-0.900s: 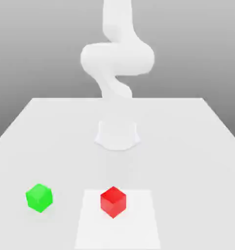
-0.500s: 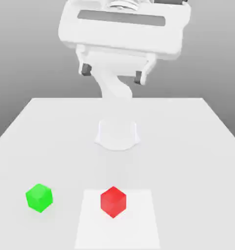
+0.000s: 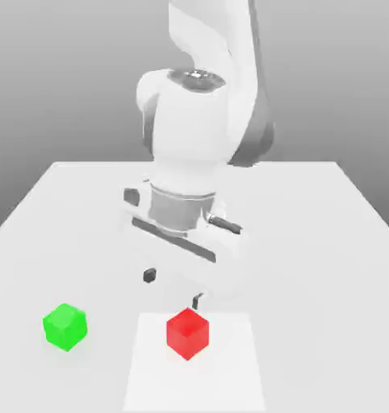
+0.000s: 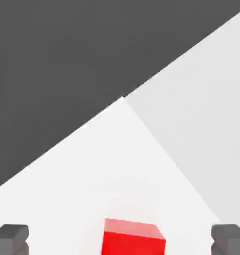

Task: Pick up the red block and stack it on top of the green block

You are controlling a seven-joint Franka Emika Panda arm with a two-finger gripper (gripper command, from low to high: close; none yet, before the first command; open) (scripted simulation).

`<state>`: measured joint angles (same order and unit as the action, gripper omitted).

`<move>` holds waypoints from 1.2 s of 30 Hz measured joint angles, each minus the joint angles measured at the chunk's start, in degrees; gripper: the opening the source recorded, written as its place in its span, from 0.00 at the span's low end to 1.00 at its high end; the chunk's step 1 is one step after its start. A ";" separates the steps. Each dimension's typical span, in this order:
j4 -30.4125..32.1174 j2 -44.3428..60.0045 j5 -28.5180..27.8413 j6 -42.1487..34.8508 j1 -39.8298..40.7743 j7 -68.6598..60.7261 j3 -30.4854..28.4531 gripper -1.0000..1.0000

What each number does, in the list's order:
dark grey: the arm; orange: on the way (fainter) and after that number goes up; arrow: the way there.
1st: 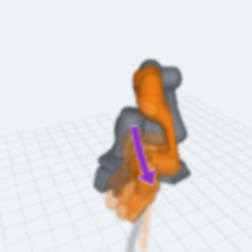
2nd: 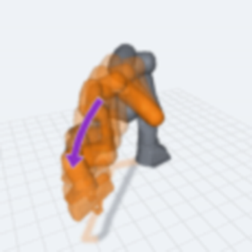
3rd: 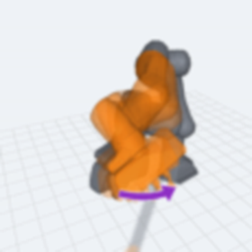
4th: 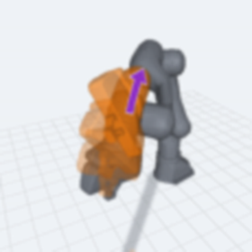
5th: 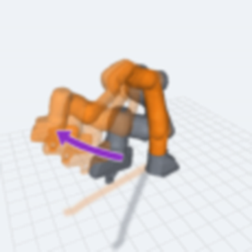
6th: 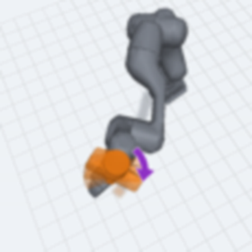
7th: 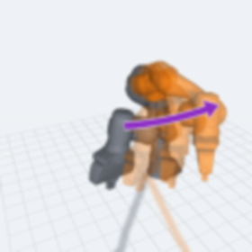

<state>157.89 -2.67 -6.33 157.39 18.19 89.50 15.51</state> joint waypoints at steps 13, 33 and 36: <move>0.51 8.40 2.51 7.76 -1.71 2.35 -1.55 0.50; 0.14 13.45 -1.90 12.04 -4.85 5.50 -5.75 0.00; 0.27 10.72 0.94 9.81 -3.88 3.50 -4.07 0.00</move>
<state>158.16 8.05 -5.39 167.21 14.31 93.01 11.44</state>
